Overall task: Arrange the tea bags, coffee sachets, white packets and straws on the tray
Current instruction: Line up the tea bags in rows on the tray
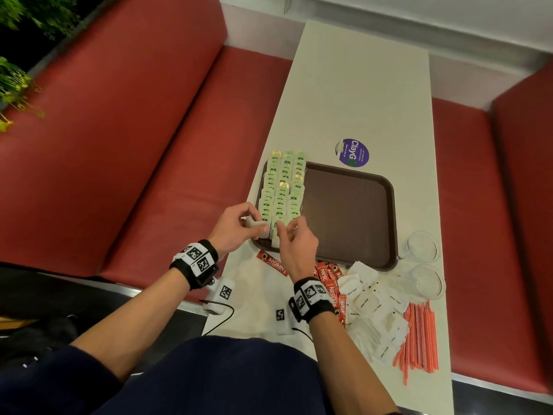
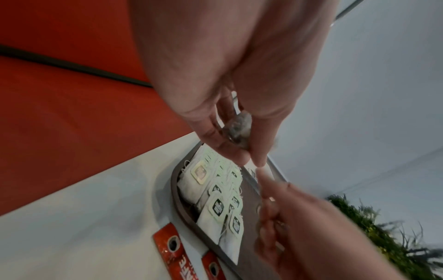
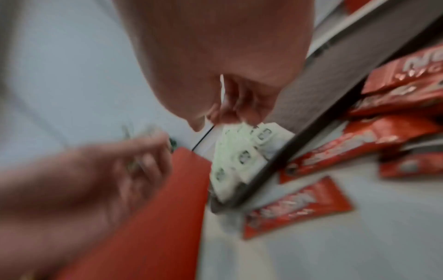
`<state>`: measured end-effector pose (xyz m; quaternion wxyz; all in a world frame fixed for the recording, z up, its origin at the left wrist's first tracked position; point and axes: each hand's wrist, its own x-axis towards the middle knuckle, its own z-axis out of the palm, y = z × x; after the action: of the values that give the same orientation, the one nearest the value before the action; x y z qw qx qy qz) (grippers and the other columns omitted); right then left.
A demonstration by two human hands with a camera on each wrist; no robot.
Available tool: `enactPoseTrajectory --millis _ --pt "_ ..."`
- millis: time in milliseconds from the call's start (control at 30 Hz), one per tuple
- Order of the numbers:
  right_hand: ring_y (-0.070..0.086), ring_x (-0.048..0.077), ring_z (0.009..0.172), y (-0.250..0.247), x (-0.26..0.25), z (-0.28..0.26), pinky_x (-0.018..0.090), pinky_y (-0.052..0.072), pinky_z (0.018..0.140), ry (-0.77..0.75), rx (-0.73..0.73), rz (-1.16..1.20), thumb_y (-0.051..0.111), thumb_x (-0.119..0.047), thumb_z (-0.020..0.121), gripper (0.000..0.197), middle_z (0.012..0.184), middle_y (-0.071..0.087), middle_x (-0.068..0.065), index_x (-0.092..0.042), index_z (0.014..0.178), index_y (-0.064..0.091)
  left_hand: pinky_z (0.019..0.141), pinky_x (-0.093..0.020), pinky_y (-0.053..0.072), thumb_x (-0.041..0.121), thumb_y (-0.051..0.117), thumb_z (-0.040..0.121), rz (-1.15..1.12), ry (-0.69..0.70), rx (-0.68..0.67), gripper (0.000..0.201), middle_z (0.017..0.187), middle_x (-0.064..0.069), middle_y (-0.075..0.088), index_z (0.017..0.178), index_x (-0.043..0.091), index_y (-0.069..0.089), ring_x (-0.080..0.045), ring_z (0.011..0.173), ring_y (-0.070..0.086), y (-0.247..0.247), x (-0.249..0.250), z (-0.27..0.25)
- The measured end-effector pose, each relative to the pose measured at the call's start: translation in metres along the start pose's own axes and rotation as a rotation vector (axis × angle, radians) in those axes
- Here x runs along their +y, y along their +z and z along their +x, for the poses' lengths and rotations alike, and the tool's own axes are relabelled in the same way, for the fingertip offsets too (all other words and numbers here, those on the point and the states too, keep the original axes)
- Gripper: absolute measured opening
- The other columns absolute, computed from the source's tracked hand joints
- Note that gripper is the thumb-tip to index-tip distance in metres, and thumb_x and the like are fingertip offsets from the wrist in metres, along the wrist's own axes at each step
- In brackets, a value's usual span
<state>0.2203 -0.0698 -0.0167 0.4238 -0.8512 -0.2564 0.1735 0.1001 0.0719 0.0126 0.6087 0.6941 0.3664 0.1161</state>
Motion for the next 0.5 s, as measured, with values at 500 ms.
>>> enactPoseTrajectory --millis 500 --pt "0.070 0.001 0.092 -0.032 -0.031 0.040 0.016 0.059 0.076 -0.109 -0.184 0.129 0.082 -0.019 0.096 0.013 0.097 0.074 -0.012 -0.024 0.103 0.072 0.086 -0.031 0.063 0.022 0.093 0.084 0.191 0.105 0.001 0.016 0.096 0.010 0.080 0.092 0.028 0.081 -0.008 0.091 0.076 0.003 0.011 0.007"
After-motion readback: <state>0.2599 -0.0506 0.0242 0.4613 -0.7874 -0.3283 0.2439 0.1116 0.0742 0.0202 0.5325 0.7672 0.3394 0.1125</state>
